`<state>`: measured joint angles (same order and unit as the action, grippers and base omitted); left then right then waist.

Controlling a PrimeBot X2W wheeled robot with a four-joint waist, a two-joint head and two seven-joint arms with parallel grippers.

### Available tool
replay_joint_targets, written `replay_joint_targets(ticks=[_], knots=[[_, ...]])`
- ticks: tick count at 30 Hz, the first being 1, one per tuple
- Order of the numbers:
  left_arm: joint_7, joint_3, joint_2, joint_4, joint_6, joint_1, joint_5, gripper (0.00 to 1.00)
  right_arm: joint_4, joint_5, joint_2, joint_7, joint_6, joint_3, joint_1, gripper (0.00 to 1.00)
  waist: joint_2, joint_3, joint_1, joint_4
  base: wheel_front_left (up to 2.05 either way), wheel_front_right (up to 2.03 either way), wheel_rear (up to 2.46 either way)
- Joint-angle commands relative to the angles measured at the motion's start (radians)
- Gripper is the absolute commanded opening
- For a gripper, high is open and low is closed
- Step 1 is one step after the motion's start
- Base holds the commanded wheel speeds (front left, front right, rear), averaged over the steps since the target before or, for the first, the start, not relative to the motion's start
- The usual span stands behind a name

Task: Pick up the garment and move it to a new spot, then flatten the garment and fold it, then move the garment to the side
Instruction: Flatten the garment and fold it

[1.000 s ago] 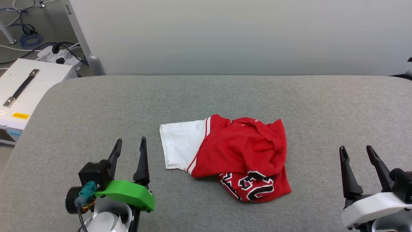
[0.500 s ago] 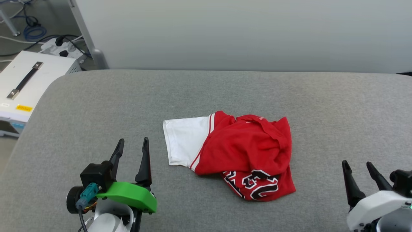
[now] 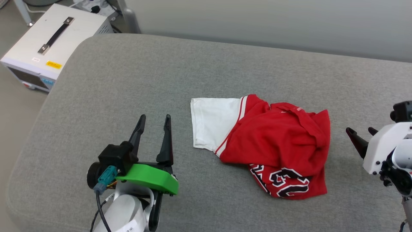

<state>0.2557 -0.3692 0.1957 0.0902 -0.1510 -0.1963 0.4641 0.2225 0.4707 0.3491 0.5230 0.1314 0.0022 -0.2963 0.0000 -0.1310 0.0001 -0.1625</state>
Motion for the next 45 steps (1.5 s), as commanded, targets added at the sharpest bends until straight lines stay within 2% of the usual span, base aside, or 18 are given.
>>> replay_joint_targets(ticks=[1,8,13,15,16,20,26,31,34,39,43,44,45], knots=[[0.006,-0.008,-0.013,0.011,0.019,-0.033,-0.021,1.0,0.041,0.025,0.039,0.027,-0.001,0.056,-0.063,1.0,0.0,-0.078,-0.0001,-0.082,0.0,0.0,0.0],[0.006,0.0,-0.061,0.024,0.049,-0.062,-0.05,1.0,0.175,0.098,0.112,0.112,-0.001,0.228,-0.166,1.0,0.0,-0.123,-0.0001,-0.118,0.0,0.0,0.0],[0.006,0.018,-0.091,0.035,0.071,-0.067,-0.065,1.0,0.275,0.168,0.142,0.226,-0.001,0.332,-0.168,1.0,0.0,-0.139,-0.0001,-0.131,0.0,0.0,0.0],[0.006,0.027,-0.099,0.039,0.078,-0.067,-0.071,1.0,0.293,0.194,0.146,0.263,-0.001,0.361,-0.161,0.41,0.0,-0.143,-0.0001,-0.132,0.0,0.0,0.0],[0.006,0.043,-0.108,0.046,0.085,-0.061,-0.081,1.0,0.29,0.224,0.154,0.272,-0.001,0.391,-0.17,0.0,0.0,-0.14,-0.0001,-0.126,0.0,0.0,0.0],[0.006,0.059,-0.115,0.061,0.096,-0.05,-0.089,1.0,0.267,0.243,0.174,0.218,-0.001,0.386,-0.214,0.0,0.0,-0.12,-0.0001,-0.11,0.0,0.0,0.0],[0.006,0.081,-0.118,0.084,0.107,-0.033,-0.099,1.0,0.163,0.241,0.221,0.136,-0.001,0.321,-0.265,0.0,0.0,-0.068,-0.0001,-0.063,0.0,0.0,0.0],[0.006,0.095,-0.116,0.1,0.113,-0.01,-0.102,1.0,0.035,0.202,0.261,0.134,-0.001,0.202,-0.188,0.0,0.0,-0.023,-0.0001,-0.014,0.0,0.0,0.0],[0.006,0.106,-0.111,0.106,0.113,0.007,-0.1,1.0,-0.047,0.166,0.256,0.146,-0.001,0.103,-0.09,0.0,0.0,-0.003,-0.0001,0.017,0.0,0.0,0.0],[0.005,0.112,-0.1,0.115,0.111,0.03,-0.097,1.0,-0.225,0.077,0.14,0.216,-0.001,-0.092,0.178,0.0,0.0,0.02,-0.0001,0.062,0.0,0.0,0.0],[-0.001,0.114,-0.091,0.116,0.108,0.039,-0.093,1.0,-0.345,0.025,-0.021,0.268,-0.001,-0.173,0.398,0.0,0.0,0.025,-0.0001,0.086,0.0,0.0,0.0],[-0.011,0.112,-0.084,0.118,0.107,0.042,-0.091,1.0,-0.381,0.014,-0.142,0.297,-0.001,-0.165,0.529,0.0,0.0,0.023,-0.0001,0.097,0.0,0.0,0.0],[-0.013,0.111,-0.083,0.119,0.107,0.041,-0.09,1.0,-0.38,0.011,-0.171,0.299,-0.001,-0.158,0.556,0.0,0.0,0.023,-0.0001,0.1,0.0,0.0,0.0]])
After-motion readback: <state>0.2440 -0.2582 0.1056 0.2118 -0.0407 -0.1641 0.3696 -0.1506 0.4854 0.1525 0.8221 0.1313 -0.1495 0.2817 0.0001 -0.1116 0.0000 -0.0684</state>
